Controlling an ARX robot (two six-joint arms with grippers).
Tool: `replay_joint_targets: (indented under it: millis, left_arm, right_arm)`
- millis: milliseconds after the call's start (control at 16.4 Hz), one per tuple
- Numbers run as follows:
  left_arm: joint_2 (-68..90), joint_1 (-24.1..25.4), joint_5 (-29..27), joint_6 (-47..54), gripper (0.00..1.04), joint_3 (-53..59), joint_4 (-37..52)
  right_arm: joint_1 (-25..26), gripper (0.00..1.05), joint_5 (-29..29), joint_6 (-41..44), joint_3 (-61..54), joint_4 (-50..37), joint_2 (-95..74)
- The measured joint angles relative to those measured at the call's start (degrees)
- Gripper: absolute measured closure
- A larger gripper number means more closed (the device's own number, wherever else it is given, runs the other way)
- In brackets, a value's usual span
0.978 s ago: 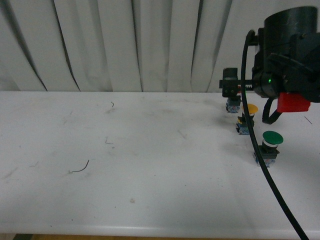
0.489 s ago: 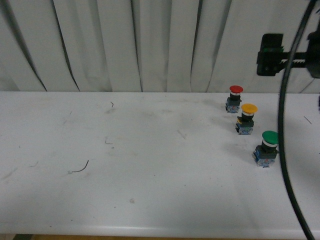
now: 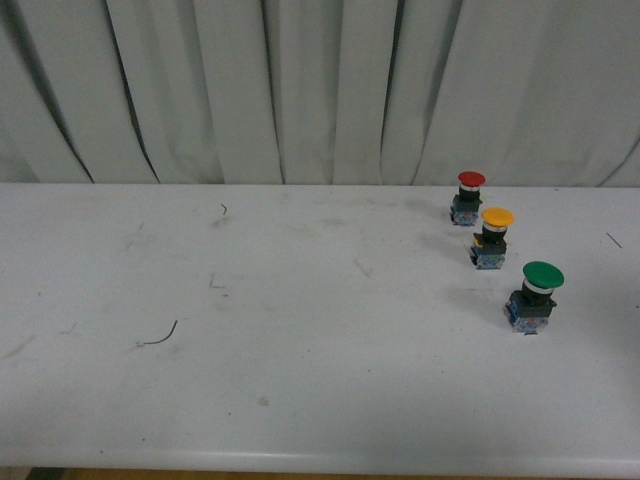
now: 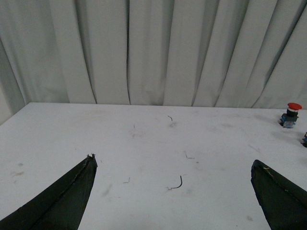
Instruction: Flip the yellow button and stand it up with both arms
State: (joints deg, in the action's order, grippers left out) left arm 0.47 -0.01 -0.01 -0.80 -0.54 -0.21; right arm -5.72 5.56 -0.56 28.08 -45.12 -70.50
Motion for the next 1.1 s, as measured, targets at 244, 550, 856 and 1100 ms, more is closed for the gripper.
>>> replay_joint_targets:
  millis: [244, 550, 856, 1100]
  left_arm:
    - [0.0, 0.0, 0.0, 0.0, 0.07, 0.0, 0.0]
    - [0.0, 0.0, 0.0, 0.0, 0.07, 0.0, 0.0]
    - [0.0, 0.0, 0.0, 0.0, 0.07, 0.0, 0.0]
    - [0.0, 0.0, 0.0, 0.0, 0.07, 0.0, 0.0]
  right_arm:
    - [2.1, 0.9, -1.7, 0.2, -12.2, -1.2, 8.5]
    - [6.0, 1.03, -5.4, 0.4, -26.8, 7.6, 32.3]
    - [6.0, 1.03, -5.4, 0.4, -27.4, 11.8, 36.1]
    - [6.0, 1.03, -5.4, 0.4, -27.4, 14.2, 39.4]
